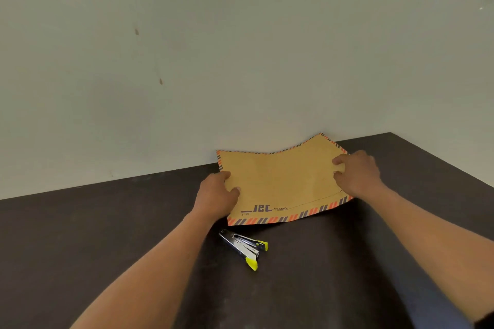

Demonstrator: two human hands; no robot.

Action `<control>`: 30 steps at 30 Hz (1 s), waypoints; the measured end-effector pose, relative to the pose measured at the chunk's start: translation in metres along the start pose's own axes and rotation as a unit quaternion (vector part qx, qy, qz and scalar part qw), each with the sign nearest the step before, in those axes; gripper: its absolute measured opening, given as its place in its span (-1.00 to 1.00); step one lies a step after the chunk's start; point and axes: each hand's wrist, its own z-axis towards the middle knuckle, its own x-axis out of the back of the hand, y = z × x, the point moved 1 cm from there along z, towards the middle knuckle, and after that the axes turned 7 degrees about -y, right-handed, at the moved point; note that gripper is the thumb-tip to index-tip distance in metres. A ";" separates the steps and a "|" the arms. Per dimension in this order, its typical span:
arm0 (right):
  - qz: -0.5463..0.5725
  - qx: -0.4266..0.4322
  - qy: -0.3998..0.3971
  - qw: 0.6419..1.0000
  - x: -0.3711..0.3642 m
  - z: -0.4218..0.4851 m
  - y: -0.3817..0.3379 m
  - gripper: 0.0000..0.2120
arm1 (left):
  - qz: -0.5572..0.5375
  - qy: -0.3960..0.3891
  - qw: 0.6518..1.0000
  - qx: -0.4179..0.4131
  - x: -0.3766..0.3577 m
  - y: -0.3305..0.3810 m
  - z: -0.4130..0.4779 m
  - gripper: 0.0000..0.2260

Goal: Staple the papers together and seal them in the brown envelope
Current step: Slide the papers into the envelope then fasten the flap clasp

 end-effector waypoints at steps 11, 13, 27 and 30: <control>-0.099 0.086 -0.060 0.990 -0.051 -0.043 -0.049 -0.53 | 0.109 -0.013 0.994 -0.013 -0.004 -0.021 -0.013 -0.46; -0.091 0.082 -0.045 0.991 -0.047 -0.049 -0.058 -0.51 | 0.096 -0.019 0.995 -0.015 0.003 -0.024 -0.025 -0.47; 0.031 0.275 -0.167 0.947 -0.051 -0.177 -0.130 -0.57 | 0.135 -0.039 0.990 -0.003 0.031 -0.069 -0.137 -0.49; 0.013 0.273 -0.142 0.951 -0.061 -0.187 -0.132 -0.67 | 0.144 -0.041 0.989 0.004 0.036 -0.077 -0.152 -0.49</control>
